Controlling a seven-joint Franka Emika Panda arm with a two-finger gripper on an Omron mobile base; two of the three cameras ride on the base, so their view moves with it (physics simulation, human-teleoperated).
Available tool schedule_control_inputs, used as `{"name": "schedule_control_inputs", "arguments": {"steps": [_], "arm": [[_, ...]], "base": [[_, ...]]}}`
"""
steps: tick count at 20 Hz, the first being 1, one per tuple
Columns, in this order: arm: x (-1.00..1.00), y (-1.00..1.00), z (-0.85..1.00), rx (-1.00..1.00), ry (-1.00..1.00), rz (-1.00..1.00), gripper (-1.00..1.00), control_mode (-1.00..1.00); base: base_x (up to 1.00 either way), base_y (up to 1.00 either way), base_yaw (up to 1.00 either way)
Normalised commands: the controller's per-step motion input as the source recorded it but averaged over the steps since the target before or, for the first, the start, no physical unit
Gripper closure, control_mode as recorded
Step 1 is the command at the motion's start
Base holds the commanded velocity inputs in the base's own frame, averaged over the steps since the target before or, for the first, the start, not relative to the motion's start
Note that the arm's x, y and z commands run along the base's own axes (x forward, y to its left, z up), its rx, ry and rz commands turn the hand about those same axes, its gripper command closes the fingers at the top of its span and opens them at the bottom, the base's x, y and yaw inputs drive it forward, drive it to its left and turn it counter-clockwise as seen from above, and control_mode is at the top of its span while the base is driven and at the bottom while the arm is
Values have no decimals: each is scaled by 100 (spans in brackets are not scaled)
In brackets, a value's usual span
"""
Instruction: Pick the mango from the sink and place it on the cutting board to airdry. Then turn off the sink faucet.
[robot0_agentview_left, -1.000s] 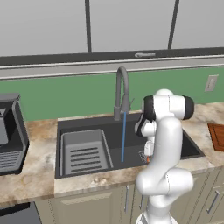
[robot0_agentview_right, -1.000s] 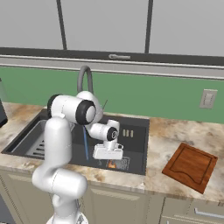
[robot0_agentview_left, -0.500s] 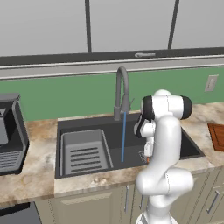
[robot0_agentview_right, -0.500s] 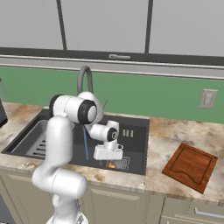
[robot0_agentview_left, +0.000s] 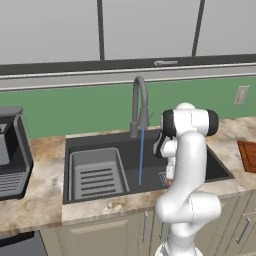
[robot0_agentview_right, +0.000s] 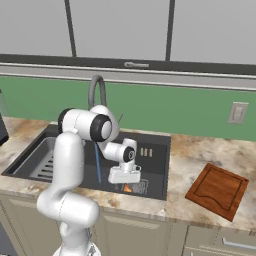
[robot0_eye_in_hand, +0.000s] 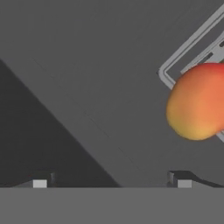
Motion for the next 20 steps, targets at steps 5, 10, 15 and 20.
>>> {"name": "schedule_control_inputs", "arguments": {"steps": [5, 10, 15, 20], "arm": [[1, -2, -6, 4, -3, 7, -100, -100], [4, 0, -6, 8, -6, 8, -100, -100], [7, 0, -5, 12, -9, 7, -100, -100], [9, 0, -6, 8, -11, 6, -100, -100]], "base": [[0, 0, 0], [0, 0, 0], [0, 0, 0], [0, 0, 0]]}}
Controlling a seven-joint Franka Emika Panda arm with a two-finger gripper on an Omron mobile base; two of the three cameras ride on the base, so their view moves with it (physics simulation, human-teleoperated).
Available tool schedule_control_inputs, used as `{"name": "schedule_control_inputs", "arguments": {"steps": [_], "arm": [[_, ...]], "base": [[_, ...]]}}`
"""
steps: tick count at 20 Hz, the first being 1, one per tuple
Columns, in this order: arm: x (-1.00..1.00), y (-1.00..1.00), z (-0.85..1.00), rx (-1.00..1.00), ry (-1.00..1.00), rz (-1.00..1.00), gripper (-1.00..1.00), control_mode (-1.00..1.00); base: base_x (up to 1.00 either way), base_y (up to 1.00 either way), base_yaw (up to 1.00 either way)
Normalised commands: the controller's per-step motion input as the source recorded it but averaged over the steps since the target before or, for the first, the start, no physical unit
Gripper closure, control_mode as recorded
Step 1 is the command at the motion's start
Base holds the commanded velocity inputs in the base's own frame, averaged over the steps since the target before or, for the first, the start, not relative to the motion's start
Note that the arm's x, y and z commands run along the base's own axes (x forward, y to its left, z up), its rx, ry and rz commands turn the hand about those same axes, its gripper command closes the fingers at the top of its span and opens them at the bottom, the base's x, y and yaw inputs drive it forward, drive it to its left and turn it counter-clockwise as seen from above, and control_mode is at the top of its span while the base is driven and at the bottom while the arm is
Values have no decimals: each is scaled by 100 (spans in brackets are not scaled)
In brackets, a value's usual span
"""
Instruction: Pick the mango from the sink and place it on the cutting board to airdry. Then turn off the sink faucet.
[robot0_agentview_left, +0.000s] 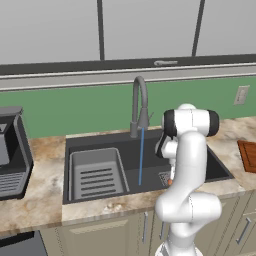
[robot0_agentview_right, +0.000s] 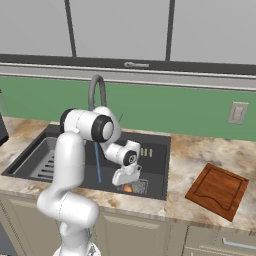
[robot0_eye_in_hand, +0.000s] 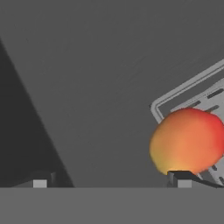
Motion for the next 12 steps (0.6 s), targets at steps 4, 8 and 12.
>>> {"name": "schedule_control_inputs", "arguments": {"steps": [4, 8, 12], "arm": [[6, 0, -10, 2, -12, 2, -100, -100], [3, 0, -22, 0, -10, 0, -100, -100], [5, 0, -24, 0, -7, 0, -100, -100]], "base": [[0, 0, 0], [0, 0, 0], [0, 0, 0]]}}
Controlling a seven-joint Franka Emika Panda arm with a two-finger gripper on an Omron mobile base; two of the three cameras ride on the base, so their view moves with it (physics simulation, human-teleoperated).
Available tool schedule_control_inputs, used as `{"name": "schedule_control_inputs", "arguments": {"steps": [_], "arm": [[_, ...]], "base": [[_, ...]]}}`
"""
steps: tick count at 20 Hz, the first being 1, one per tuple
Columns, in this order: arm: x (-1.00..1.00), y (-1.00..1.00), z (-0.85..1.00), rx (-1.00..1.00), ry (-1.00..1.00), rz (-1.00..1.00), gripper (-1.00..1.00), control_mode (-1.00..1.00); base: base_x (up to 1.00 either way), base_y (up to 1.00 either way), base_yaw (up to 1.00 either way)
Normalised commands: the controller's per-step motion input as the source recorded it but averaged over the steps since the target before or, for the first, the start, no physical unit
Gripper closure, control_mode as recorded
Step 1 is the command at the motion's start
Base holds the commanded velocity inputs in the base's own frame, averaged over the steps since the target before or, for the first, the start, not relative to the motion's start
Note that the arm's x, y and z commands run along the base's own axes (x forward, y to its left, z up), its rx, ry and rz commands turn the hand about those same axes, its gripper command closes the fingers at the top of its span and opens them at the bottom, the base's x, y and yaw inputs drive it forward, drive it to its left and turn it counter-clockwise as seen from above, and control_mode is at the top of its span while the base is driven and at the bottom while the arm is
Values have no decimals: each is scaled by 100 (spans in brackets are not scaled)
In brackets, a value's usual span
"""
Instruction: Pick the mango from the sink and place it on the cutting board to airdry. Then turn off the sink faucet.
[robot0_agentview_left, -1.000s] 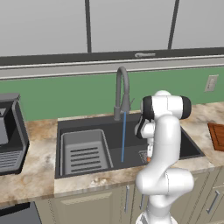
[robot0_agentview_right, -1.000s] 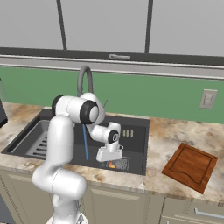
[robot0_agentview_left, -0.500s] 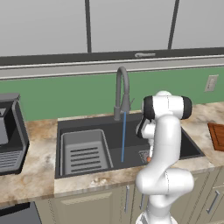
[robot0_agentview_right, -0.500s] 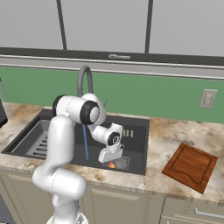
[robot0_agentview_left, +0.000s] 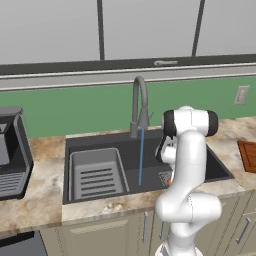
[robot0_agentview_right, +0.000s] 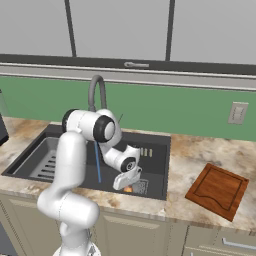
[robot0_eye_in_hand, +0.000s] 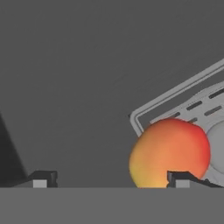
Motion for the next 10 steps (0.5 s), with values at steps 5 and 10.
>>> {"name": "schedule_control_inputs", "arguments": {"steps": [5, 10], "arm": [[11, 0, -13, 1, -4, 0, -100, -100], [22, 0, -2, 2, -3, 0, -100, -100]], "base": [[0, 0, 0], [0, 0, 0]]}}
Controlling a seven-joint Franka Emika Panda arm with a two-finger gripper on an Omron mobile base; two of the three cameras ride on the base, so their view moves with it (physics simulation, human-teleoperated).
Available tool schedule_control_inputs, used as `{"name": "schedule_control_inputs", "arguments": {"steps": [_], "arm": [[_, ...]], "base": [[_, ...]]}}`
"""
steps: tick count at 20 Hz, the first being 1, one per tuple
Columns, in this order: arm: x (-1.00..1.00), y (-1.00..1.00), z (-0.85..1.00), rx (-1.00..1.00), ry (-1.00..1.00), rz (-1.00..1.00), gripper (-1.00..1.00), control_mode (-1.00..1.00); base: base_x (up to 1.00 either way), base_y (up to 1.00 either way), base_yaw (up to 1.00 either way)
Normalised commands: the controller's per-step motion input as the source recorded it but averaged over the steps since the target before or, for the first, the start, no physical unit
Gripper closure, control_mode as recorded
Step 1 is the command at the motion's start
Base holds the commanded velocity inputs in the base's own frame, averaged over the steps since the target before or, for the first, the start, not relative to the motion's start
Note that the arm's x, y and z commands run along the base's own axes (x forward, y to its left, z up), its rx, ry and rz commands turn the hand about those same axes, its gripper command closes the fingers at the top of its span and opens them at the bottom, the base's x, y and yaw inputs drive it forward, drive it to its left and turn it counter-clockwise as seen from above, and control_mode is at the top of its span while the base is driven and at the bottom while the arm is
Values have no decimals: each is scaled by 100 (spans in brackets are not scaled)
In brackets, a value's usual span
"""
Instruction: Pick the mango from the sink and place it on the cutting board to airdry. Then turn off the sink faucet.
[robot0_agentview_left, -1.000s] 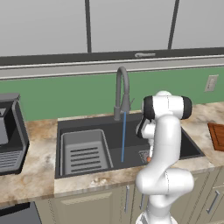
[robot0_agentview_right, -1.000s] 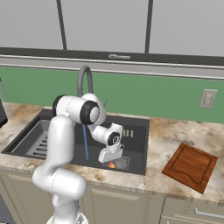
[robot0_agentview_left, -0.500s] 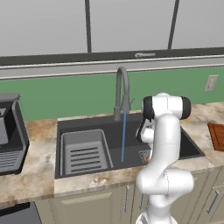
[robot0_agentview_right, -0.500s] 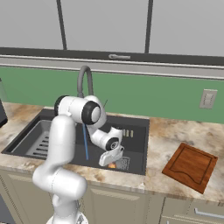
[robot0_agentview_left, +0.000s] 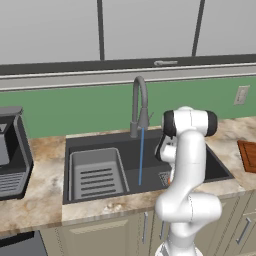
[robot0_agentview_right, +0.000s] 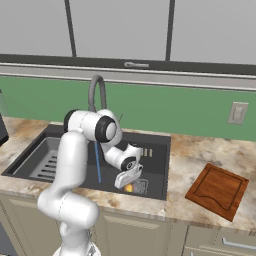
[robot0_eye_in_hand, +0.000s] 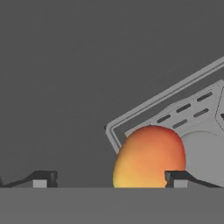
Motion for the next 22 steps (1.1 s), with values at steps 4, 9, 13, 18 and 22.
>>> {"name": "schedule_control_inputs", "arguments": {"steps": [4, 9, 13, 18, 22], "arm": [[18, 0, -20, 1, 0, 0, -100, -100], [8, 0, -43, 0, 0, 0, -100, -100], [10, 0, -48, 0, 0, 0, -100, -100], [14, 0, -58, 0, 0, 0, -100, -100], [8, 0, -43, 0, 0, 0, 100, -100]], "base": [[0, 0, 0], [0, 0, 0], [0, 0, 0], [0, 0, 0], [0, 0, 0]]}}
